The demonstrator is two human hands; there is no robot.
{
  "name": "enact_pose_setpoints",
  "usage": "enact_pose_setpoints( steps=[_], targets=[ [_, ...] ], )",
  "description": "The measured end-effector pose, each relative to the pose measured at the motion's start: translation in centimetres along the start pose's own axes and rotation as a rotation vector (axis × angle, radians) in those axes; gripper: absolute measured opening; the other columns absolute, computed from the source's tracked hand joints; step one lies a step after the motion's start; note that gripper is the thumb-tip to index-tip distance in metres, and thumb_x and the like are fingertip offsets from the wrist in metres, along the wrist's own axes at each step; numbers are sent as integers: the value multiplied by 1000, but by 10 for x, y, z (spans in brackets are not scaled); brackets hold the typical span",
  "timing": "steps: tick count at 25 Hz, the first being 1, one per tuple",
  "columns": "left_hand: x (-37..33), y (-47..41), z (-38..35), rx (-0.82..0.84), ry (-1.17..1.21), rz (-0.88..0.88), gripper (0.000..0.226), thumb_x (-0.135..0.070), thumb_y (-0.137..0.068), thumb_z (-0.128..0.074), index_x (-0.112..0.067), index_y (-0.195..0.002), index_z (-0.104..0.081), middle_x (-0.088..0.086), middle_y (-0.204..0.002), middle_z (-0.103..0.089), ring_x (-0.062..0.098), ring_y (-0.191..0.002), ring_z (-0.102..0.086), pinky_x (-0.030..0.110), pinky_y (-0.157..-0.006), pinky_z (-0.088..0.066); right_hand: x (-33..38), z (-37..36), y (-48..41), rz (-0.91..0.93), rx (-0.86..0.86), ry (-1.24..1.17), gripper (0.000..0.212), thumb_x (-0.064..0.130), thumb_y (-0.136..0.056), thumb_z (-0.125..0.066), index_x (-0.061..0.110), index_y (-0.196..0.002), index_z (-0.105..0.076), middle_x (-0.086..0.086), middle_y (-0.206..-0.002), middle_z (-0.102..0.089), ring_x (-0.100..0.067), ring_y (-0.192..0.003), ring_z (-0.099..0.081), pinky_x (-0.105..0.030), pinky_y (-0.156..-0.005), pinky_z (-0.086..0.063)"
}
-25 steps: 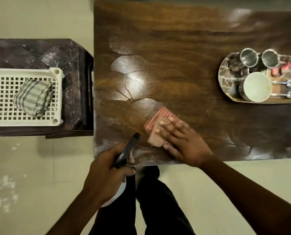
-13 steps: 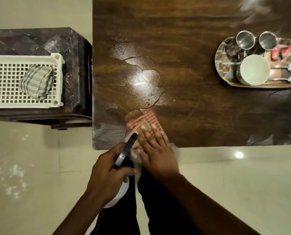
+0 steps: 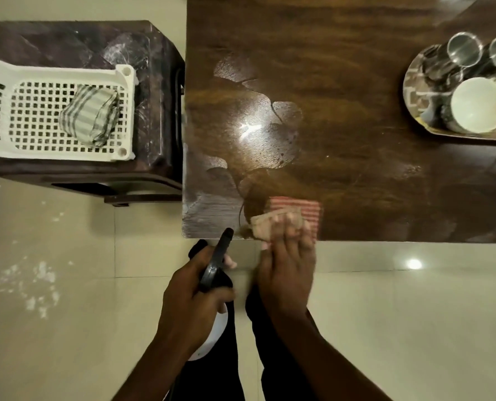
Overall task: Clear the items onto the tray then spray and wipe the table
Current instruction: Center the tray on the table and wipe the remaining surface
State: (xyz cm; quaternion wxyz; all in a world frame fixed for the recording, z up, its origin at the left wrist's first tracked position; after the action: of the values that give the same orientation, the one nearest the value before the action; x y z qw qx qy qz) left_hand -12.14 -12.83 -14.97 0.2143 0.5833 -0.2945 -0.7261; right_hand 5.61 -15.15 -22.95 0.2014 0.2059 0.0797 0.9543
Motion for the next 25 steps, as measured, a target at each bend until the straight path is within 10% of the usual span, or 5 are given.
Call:
enact_pose_setpoints(
  steps=[6,10,15,25],
  targets=[
    [5,-1,39,-15,50,3,37,16,-67,-79,-14,-87,-72,7,-79,-73,15,-53,-62,24,-51,-52,64,-20,-26,857,303,163,55,44,-109,-45,30,-162,-44,3,-170,-42,-27,-160,-32,-47,-129,-29],
    [7,0,56,-39,83,3,38,-1,-61,-75,-15,-97,-74,4,-94,-78,12,-55,-60,29,-53,-52,21,26,-100,692,115,163,52,32,-105,-49,18,-154,-57,-6,-159,-57,-33,-149,-48,-51,-119,-44],
    [15,-1,72,-59,101,6,42,-3,-61,-75,-16,-101,-75,1,-97,-80,12,-53,-59,29,-54,-53,81,11,-136,283,54,71,63,40,-106,-39,19,-165,-40,-12,-174,-31,-33,-165,-18,-54,-132,-20],
    [-1,-22,81,-33,124,-10,36,7,-67,-78,-19,-92,-72,1,-79,-76,18,-61,-67,27,-53,-56,120,-20,-88,1191,404,315,50,39,-109,-51,28,-158,-52,-1,-169,-44,-29,-159,-38,-51,-130,-28]
  ],
)
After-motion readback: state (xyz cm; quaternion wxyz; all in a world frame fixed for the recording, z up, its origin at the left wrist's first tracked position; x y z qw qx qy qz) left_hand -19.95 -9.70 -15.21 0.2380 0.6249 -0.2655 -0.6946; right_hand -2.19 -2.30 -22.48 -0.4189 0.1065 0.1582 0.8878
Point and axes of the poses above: each hand's wrist, its own y-axis away from the middle knuckle, its own z-axis out of the back of the hand, x = y × z, the point moved 5 cm from there along -y, towards the middle knuckle
